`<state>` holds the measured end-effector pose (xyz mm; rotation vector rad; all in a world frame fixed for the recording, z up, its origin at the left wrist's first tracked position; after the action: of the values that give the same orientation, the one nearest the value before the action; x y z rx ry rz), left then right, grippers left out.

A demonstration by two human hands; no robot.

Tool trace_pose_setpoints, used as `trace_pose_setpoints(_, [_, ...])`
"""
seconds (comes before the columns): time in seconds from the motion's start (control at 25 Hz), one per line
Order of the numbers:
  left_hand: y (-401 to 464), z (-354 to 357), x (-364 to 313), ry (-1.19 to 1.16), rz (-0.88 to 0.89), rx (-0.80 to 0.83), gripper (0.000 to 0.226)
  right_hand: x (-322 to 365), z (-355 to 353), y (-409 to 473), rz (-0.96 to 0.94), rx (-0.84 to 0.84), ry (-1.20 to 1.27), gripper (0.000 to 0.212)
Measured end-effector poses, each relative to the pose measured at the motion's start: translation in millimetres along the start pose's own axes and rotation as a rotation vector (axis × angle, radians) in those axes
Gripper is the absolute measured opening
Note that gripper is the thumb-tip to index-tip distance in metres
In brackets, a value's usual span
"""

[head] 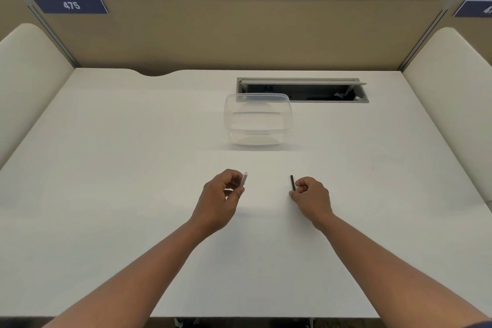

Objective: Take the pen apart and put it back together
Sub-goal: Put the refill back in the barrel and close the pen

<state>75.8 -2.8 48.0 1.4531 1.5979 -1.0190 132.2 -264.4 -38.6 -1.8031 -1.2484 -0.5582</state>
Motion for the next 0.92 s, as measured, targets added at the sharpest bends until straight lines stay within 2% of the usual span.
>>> trace_pose_setpoints(0.48, [1.1,-2.7,0.3,-0.019,0.002,-0.035,0.021,7.7,-0.2,8.1,0.045,-0.044,-0.178,0.005])
trace_pose_setpoints(0.68, [0.5,-3.0,2.6,-0.032,-0.009,-0.032,0.022,15.6,-3.2,-1.4,0.033,-0.034,-0.103,0.003])
trace_pose_setpoints(0.92, [4.0,-3.4,0.0,-0.051,0.002,-0.03,0.02,63.8,-13.6,-25.7,-0.124,0.013,0.077,0.004])
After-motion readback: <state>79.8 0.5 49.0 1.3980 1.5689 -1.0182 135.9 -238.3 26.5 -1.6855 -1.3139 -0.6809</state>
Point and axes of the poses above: each hand's wrist, its own y-axis towards the middle knuckle, its own z-axis out of the palm, x = y × z, the point moved 8 cm from there along y, towards the middle knuckle, and after that the axes turned 1 degree about x, right-handed, at the moved point
